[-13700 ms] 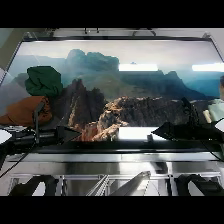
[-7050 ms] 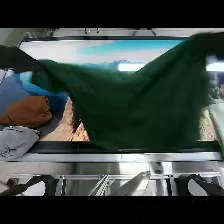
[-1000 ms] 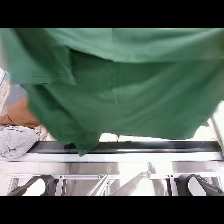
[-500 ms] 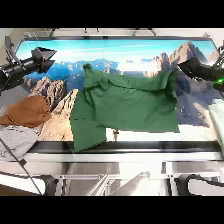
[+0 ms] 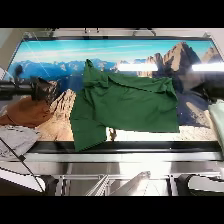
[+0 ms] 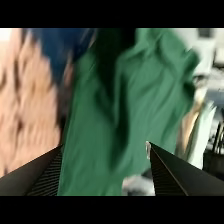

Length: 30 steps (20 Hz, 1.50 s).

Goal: Fold the shirts.

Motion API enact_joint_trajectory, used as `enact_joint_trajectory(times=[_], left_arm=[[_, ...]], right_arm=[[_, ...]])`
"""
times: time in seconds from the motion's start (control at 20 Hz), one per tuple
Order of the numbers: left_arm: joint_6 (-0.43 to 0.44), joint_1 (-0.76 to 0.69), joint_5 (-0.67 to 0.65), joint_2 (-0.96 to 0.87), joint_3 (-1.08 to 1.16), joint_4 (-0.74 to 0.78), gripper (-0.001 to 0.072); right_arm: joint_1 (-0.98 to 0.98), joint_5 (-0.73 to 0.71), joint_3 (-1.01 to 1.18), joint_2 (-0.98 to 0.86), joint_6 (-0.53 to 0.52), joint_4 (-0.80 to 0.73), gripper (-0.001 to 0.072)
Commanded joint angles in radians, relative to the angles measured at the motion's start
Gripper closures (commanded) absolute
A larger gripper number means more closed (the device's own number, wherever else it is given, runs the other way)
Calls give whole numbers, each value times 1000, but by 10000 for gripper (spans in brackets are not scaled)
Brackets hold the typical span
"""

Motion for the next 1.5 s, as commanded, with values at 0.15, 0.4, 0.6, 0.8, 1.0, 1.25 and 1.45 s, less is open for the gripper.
enact_joint_trajectory(times=[0.15,0.4,0.6,0.8,1.0,1.25,1.45], left_arm=[[-69,-164,112,10,-222,179,148],[-116,-278,161,-6,-237,185,229],[-59,-341,98,-28,-237,163,642],[-33,-339,98,-26,-235,124,691],[-34,-335,96,-26,-235,122,690],[-34,-335,79,-26,-235,123,690],[-33,-335,76,-26,-235,122,690]], right_arm=[[-32,98,-115,2,-11,-63,438],[-34,146,-115,21,-32,-62,438],[-43,147,-115,37,-37,-71,438],[-55,141,-130,35,-35,-230,270],[-55,28,-256,11,-49,-253,270],[-48,2,-362,-90,-67,-206,272],[40,20,-371,-126,-81,-142,354]])
